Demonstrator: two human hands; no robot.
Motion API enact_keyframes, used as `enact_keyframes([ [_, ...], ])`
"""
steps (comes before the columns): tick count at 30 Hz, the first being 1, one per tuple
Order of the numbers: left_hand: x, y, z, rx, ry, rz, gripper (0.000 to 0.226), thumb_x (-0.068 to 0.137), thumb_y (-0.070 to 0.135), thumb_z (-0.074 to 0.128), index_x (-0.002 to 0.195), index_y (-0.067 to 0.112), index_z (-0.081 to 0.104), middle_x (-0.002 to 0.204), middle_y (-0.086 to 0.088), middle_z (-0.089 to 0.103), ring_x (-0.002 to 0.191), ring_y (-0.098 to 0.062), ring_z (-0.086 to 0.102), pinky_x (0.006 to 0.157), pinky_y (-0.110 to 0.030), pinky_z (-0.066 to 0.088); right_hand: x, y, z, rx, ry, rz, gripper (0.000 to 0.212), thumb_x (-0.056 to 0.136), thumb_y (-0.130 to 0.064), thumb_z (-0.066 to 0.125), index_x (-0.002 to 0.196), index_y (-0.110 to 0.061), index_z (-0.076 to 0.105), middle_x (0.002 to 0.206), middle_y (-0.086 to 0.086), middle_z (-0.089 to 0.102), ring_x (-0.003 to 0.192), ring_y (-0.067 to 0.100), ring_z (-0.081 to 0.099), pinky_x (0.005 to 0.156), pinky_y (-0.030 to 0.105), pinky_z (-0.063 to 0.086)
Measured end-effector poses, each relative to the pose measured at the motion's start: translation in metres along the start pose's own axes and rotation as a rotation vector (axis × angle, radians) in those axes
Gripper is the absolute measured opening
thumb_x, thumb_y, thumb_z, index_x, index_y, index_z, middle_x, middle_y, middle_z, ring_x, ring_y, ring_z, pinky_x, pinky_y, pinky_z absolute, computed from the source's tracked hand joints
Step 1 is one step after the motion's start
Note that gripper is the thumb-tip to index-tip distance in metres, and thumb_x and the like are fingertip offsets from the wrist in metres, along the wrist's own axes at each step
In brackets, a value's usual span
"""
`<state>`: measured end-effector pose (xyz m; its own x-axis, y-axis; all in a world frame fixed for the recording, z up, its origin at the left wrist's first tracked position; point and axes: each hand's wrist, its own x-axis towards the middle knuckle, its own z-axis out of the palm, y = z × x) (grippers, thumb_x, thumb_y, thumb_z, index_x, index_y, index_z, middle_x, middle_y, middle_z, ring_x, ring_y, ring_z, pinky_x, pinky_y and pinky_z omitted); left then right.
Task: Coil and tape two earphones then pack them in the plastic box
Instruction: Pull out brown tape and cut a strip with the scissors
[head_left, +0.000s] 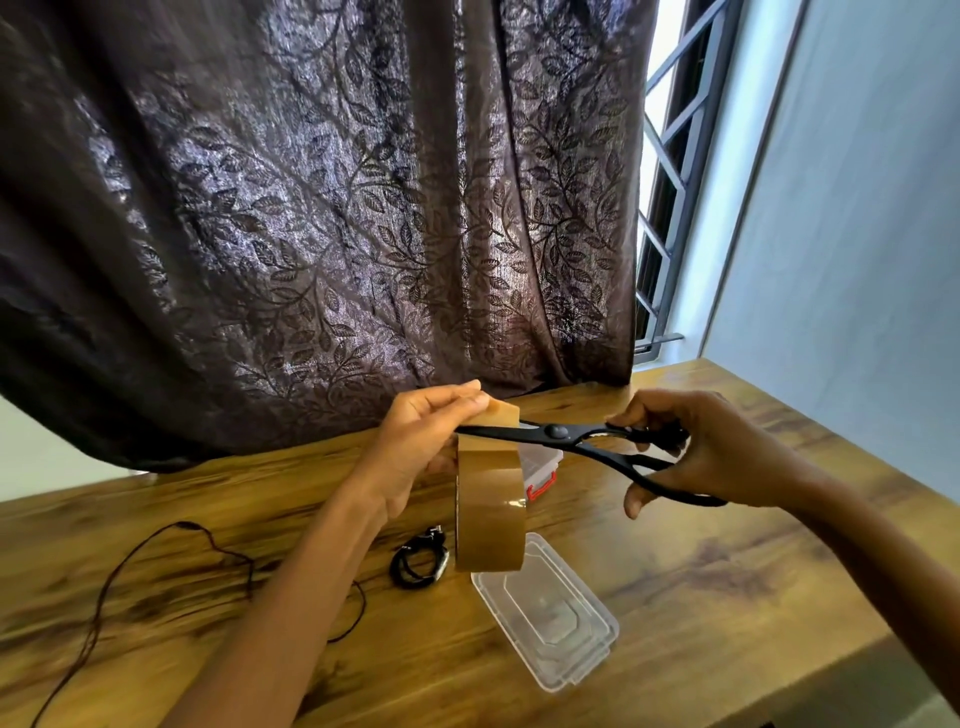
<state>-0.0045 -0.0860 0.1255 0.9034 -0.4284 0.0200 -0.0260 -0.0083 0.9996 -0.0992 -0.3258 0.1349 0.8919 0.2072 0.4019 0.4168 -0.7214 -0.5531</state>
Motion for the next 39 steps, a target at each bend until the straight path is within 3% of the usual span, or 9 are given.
enact_keyframes([
  [5,-0.002,-0.001,0.003,0.015,0.028,0.002,0.014,0.085,0.025,0.062,0.095,0.022,0.071,0.098,-0.003,0.071,0.071,-0.012,0.064,0.058,-0.028,0.051,0.002,0.006,0.0,-0.02,0.043,0.005,0.051,0.043,-0.047,0.085,0.079,-0.016,0.067,0.071,0.007,0.063,0.062,0.017,0.051,0.058,0.03,0.045],
  [7,-0.003,-0.003,0.004,0.024,0.041,0.009,0.012,0.085,0.026,0.062,0.089,0.022,0.072,0.086,-0.002,0.072,0.065,-0.01,0.064,0.058,-0.029,0.048,0.002,0.006,0.0,-0.031,0.043,-0.005,0.049,0.044,-0.042,0.086,0.078,-0.011,0.067,0.065,0.007,0.061,0.06,0.006,0.047,0.056,0.02,0.042],
  [11,-0.005,-0.003,0.006,-0.03,0.054,0.012,0.016,0.088,0.024,0.058,0.081,0.025,0.072,0.068,0.004,0.07,0.05,-0.006,0.062,0.048,-0.024,0.046,0.002,0.006,0.003,-0.055,0.045,-0.002,0.036,0.048,-0.019,0.089,0.074,-0.005,0.067,0.057,-0.02,0.057,0.053,-0.007,0.046,0.053,0.003,0.035],
  [15,-0.003,-0.003,0.006,-0.035,0.115,0.017,0.013,0.088,0.024,0.058,0.085,0.021,0.07,0.058,0.011,0.066,0.045,-0.001,0.056,0.041,-0.018,0.046,-0.002,0.008,0.012,-0.051,0.072,-0.011,0.033,0.051,-0.024,0.088,0.071,-0.014,0.063,0.057,-0.015,0.049,0.052,-0.001,0.036,0.05,0.008,0.032],
  [22,0.0,-0.006,0.006,-0.12,0.172,0.046,0.015,0.089,0.022,0.058,0.091,0.017,0.071,0.07,0.004,0.069,0.045,0.0,0.057,0.039,-0.015,0.044,-0.01,0.007,0.029,0.063,0.111,0.004,0.043,0.05,-0.027,0.09,0.075,-0.012,0.058,0.068,-0.009,0.054,0.057,0.0,0.041,0.053,0.01,0.033],
  [28,0.009,-0.011,0.008,-0.073,0.291,0.105,0.016,0.087,0.021,0.06,0.074,0.022,0.069,0.05,0.013,0.062,0.038,0.002,0.049,0.035,-0.012,0.035,-0.019,0.021,0.048,0.34,0.095,0.1,0.047,0.049,-0.04,0.087,0.08,-0.02,0.059,0.071,-0.016,0.062,0.063,-0.004,0.053,0.06,0.006,0.038],
  [32,0.012,-0.016,0.011,-0.037,0.341,0.176,0.016,0.089,0.019,0.058,0.08,0.023,0.071,0.072,0.002,0.069,0.04,0.001,0.048,0.037,-0.011,0.038,-0.023,0.019,0.058,0.523,0.092,0.133,0.056,0.048,-0.045,0.086,0.082,-0.009,0.059,0.066,-0.012,0.064,0.059,-0.005,0.054,0.057,0.006,0.039],
  [35,0.015,-0.019,0.012,-0.056,0.368,0.187,0.015,0.09,0.021,0.056,0.084,0.02,0.069,0.088,-0.006,0.072,0.044,-0.002,0.051,0.038,-0.011,0.037,-0.027,0.019,0.065,0.631,0.088,0.185,0.056,0.046,-0.03,0.087,0.083,-0.001,0.057,0.063,-0.005,0.064,0.057,-0.003,0.055,0.056,0.007,0.041],
  [39,0.017,-0.021,0.018,-0.105,0.403,0.201,0.015,0.091,0.018,0.055,0.081,0.021,0.065,0.086,-0.008,0.072,0.063,-0.021,0.066,0.046,-0.022,0.051,-0.031,0.02,0.079,0.841,0.114,0.246,0.059,0.046,-0.038,0.089,0.083,-0.005,0.057,0.067,-0.001,0.063,0.062,0.006,0.057,0.058,0.015,0.047],
])
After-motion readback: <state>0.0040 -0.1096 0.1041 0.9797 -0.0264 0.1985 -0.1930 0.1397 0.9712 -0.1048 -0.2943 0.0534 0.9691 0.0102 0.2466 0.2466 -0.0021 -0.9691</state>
